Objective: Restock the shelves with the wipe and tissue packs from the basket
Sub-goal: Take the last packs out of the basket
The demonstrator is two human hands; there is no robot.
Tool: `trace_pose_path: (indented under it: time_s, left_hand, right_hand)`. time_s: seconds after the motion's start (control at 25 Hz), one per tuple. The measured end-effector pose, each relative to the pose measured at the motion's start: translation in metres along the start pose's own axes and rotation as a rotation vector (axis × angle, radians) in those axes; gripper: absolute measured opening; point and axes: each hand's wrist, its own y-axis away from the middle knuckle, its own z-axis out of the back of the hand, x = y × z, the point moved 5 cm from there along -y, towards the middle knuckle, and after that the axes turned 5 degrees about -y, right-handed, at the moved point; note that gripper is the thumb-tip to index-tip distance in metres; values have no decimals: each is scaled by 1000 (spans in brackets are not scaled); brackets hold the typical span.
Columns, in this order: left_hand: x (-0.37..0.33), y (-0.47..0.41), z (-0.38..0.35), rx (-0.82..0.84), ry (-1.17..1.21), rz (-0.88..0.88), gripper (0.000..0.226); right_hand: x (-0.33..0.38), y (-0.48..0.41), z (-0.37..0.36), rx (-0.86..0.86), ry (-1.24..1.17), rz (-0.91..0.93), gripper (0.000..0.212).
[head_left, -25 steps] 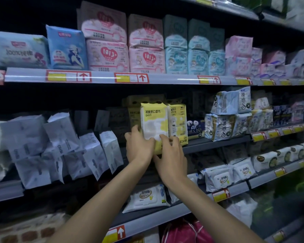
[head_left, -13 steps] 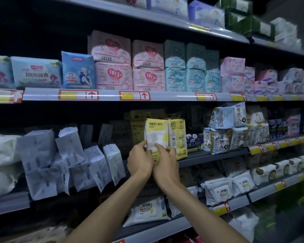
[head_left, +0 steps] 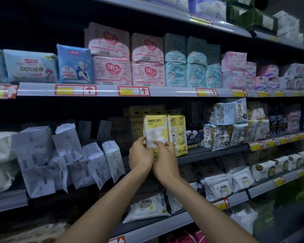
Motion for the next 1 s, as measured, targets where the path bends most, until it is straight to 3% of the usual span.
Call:
trace_pose_path:
  time_s: [0.4,0.6,0.76,1.0]
  left_hand:
    - [-18,21,27,117,-50,-26,61]
    - [-26,34,41,174,-84,-56,62]
    - [-27,43,43,220,-78,-63,61]
    - [-21,36,39,244,-71,-50,63]
  right_hand:
    - [11,4,23,26,66,-54,63]
    - [17,8,34,26,55,-41,50]
    - [16,9,37,73,83,-38,65]
    - [16,-10,23,309,302,-9,84]
